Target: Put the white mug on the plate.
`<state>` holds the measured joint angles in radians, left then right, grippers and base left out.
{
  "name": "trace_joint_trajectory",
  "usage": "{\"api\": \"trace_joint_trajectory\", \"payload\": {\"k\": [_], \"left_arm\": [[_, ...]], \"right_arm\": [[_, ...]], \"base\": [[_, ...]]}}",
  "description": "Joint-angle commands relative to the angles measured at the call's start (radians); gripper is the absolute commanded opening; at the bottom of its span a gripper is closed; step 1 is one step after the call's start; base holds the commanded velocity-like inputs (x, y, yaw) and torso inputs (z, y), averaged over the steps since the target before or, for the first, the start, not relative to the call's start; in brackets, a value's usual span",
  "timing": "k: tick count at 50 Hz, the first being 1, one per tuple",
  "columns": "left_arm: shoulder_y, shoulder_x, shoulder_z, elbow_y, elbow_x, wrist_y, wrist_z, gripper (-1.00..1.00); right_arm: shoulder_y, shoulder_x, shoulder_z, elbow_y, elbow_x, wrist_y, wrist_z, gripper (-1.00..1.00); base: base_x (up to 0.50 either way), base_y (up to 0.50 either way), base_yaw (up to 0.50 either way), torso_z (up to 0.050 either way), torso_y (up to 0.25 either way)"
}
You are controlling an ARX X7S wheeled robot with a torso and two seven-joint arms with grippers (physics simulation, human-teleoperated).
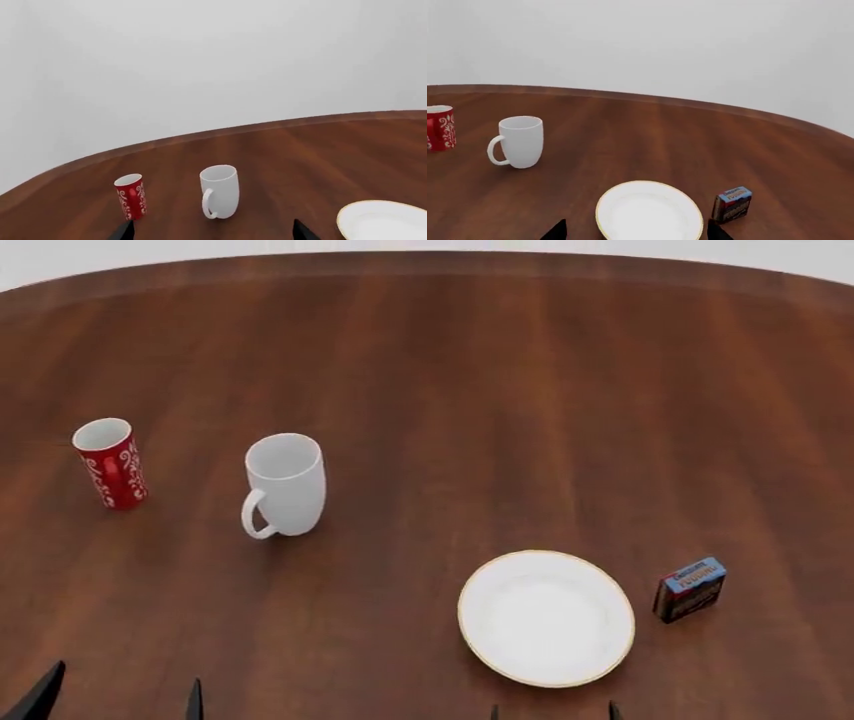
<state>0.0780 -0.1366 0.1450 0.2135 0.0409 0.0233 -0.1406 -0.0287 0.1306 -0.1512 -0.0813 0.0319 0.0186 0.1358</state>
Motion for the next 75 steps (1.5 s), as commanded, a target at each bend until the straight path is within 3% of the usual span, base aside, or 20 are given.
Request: {"api": "trace_joint_trajectory", "payload": {"k": [1, 34, 39, 75], "left_arm": [[-0.005, -0.007, 0.007, -0.002, -0.012, -0.037, -0.011, 1.00], [-0.011, -0.030, 0.035, -0.005, -0.036, -0.068, -0.026, 1.00], [-0.010, -0.033, 0.041, -0.010, -0.038, -0.066, -0.027, 1.00], [-0.018, -0.058, 0.070, 0.000, -0.044, -0.085, -0.063, 1.00]], "right_arm": [[0.004, 0.010, -0.016, 0.009, 0.003, -0.002, 0.008, 1.00], [0.014, 0.028, -0.056, 0.021, 0.018, 0.004, 0.021, 1.00], [0.006, 0.030, -0.067, 0.033, 0.004, -0.052, 0.027, 1.00], [0.014, 0.051, -0.086, 0.028, -0.002, -0.075, 0.065, 1.00]], "base": [[0.00, 0.50, 0.00, 0.000, 0.000], [0.00, 0.50, 0.00, 0.000, 0.000], [0.04, -0.01, 0.00, 0.000, 0.000], [0.50, 0.11, 0.00, 0.000, 0.000]]}}
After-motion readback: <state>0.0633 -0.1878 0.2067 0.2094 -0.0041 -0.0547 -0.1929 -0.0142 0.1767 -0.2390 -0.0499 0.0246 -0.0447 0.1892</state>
